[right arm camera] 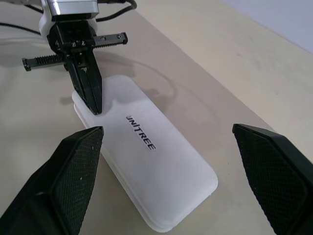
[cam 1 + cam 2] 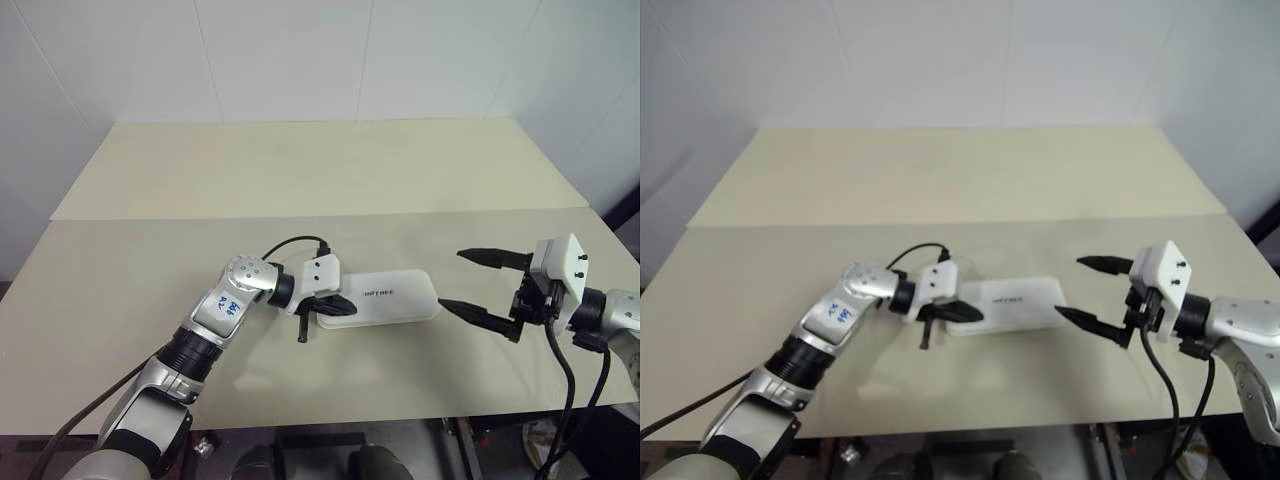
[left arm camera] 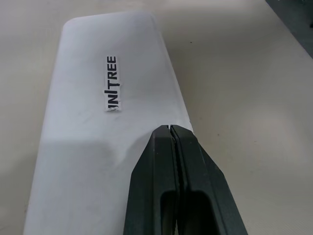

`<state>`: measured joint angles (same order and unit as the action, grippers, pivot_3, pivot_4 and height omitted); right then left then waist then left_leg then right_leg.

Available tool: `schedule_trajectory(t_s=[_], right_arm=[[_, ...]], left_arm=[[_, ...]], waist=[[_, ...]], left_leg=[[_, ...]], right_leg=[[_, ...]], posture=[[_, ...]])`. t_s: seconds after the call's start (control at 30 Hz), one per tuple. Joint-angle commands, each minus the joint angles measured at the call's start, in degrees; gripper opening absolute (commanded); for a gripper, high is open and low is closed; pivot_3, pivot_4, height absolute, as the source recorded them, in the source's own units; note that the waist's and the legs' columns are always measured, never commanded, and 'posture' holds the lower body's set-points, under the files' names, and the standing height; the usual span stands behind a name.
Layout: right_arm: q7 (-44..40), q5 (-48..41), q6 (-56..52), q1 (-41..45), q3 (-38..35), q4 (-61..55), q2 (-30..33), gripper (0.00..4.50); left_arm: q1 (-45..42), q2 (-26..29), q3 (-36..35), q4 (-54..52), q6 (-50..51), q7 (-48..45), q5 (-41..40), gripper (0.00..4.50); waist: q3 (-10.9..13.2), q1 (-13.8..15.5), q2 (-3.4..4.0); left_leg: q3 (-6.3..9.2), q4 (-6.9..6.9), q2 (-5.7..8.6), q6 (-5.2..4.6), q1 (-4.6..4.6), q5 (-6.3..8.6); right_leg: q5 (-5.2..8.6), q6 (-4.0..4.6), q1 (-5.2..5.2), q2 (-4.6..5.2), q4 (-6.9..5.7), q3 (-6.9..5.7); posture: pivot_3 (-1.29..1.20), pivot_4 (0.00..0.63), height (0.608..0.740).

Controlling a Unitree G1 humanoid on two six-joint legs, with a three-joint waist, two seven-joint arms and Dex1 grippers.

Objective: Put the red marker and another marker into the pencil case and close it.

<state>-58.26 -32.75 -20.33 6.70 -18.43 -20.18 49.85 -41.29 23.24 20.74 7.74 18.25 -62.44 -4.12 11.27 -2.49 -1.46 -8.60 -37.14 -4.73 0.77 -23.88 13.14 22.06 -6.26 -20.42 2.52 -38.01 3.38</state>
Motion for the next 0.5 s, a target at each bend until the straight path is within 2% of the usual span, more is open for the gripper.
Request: schedule_trajectory(t_s=[0.03,0.27,0.37,0.5], right_arm=[[-0.1,-0.8,0.3,0.5,-0.9,-0.9,0.2,4.5],[-2.7,0.0,1.4,2.4,-0.6,3.0,1.4,4.5],[-3.2,0.4,1.7,3.1,-0.3,4.2,1.4,4.5],[-3.6,0.8,2.0,3.3,-0.7,5.3,1.5,4.5]], left_arm=[[0.7,-0.1,-6.8,-0.8,-1.2,2.0,-4.3,0.02],[1.4,5.0,-20.0,-2.5,-0.9,1.9,-12.7,0.02],[2.7,8.5,-24.5,-1.3,-1.6,0.3,-15.4,0.63],[5.0,11.2,-27.7,-1.9,-1.5,-2.4,-18.7,1.93]], waist=[[0.0,0.0,0.0],[0.0,0.0,0.0],[0.0,0.0,0.0],[0.0,0.0,-0.01]], left_leg=[[0.0,0.01,0.0,0.0,-0.01,0.0],[0.01,0.06,-0.05,0.01,-0.15,0.0],[-0.01,0.04,-0.03,0.01,-0.16,0.0],[-0.03,0.06,-0.03,0.01,-0.16,0.0]], right_leg=[[0.0,0.0,-0.01,0.0,0.01,0.0],[0.0,0.0,-0.17,-0.03,0.04,-0.13],[0.0,-0.01,-0.17,-0.01,0.06,-0.15],[0.0,-0.01,-0.17,0.0,0.07,-0.17]], posture=[[0.0,0.15,0.74],[0.0,0.15,0.74],[0.0,0.15,0.74],[0.0,0.15,0.74]])
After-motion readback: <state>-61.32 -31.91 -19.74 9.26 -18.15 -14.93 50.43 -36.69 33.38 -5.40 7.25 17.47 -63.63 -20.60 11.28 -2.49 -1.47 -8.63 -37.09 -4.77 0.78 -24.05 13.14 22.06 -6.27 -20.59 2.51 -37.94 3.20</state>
